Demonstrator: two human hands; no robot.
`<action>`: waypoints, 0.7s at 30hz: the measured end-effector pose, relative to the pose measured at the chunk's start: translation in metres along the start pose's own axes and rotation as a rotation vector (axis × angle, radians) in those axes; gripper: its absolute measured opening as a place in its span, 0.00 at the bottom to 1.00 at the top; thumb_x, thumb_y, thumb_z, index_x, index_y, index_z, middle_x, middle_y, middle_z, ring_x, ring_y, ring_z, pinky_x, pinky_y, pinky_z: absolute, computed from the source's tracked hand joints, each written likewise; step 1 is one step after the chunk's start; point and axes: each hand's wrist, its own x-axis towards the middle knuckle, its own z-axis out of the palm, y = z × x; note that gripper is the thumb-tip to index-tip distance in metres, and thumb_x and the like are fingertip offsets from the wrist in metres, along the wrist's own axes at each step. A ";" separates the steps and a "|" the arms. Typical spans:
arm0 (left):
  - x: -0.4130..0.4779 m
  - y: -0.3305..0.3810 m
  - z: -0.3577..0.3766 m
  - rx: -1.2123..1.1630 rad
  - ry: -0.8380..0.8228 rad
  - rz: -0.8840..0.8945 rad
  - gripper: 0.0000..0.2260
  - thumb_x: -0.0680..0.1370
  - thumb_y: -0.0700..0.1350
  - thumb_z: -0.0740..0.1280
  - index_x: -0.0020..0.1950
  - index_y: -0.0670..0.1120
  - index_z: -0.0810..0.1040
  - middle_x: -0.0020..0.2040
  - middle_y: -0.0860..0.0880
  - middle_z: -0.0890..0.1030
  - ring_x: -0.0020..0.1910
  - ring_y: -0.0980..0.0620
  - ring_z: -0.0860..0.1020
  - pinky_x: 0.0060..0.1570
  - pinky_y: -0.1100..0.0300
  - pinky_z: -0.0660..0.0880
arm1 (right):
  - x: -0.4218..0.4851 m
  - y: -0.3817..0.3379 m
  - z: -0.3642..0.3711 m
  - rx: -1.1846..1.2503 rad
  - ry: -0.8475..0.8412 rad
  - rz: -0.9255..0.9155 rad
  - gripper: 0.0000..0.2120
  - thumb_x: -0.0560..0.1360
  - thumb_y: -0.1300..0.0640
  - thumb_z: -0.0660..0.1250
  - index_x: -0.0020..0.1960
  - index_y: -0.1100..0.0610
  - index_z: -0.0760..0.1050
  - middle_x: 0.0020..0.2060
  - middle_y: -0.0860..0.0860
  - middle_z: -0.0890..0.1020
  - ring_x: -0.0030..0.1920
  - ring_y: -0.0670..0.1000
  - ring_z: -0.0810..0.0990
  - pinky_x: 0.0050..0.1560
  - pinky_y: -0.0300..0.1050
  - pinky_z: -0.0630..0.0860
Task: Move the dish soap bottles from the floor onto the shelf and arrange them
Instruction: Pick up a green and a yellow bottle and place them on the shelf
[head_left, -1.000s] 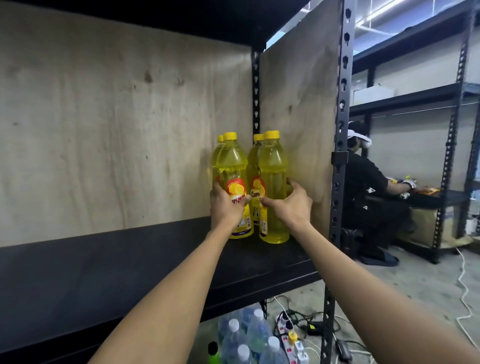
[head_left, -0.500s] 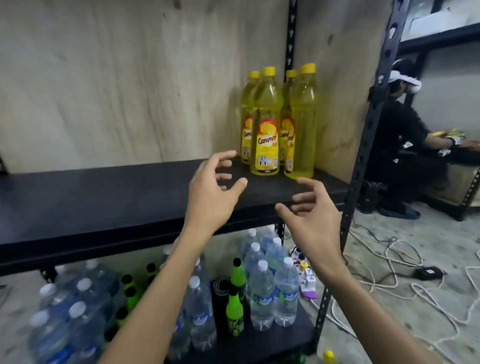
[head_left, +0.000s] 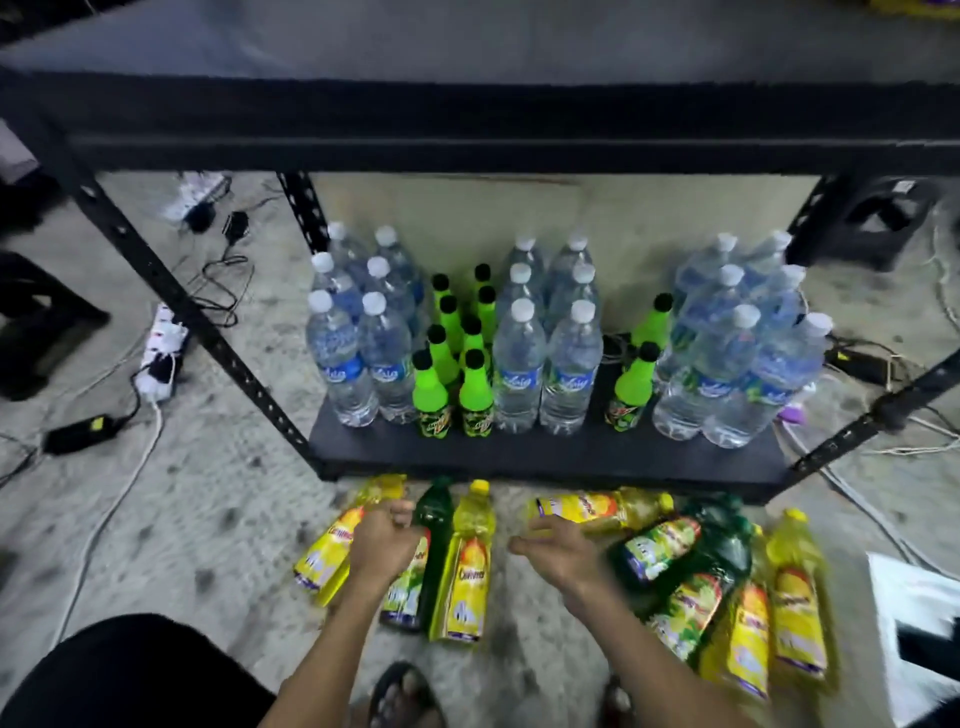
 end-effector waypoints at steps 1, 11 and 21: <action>0.011 -0.014 0.009 0.024 -0.054 -0.089 0.16 0.70 0.47 0.71 0.55 0.43 0.81 0.51 0.44 0.85 0.47 0.47 0.83 0.39 0.64 0.72 | 0.017 0.013 0.017 0.003 -0.005 0.071 0.21 0.70 0.69 0.75 0.61 0.70 0.73 0.42 0.56 0.78 0.38 0.46 0.77 0.36 0.28 0.73; 0.103 -0.100 0.071 -0.106 -0.230 -0.267 0.35 0.69 0.44 0.78 0.72 0.46 0.66 0.58 0.47 0.80 0.46 0.45 0.83 0.42 0.47 0.83 | 0.143 0.076 0.125 -0.204 0.011 0.308 0.50 0.61 0.45 0.82 0.74 0.56 0.61 0.66 0.57 0.76 0.64 0.58 0.78 0.61 0.52 0.77; 0.119 -0.102 0.083 0.118 -0.280 -0.226 0.25 0.70 0.47 0.78 0.63 0.45 0.73 0.54 0.46 0.80 0.48 0.47 0.79 0.46 0.56 0.80 | 0.209 0.134 0.154 -0.193 0.003 0.324 0.49 0.42 0.40 0.80 0.61 0.56 0.78 0.48 0.52 0.86 0.45 0.52 0.86 0.44 0.48 0.85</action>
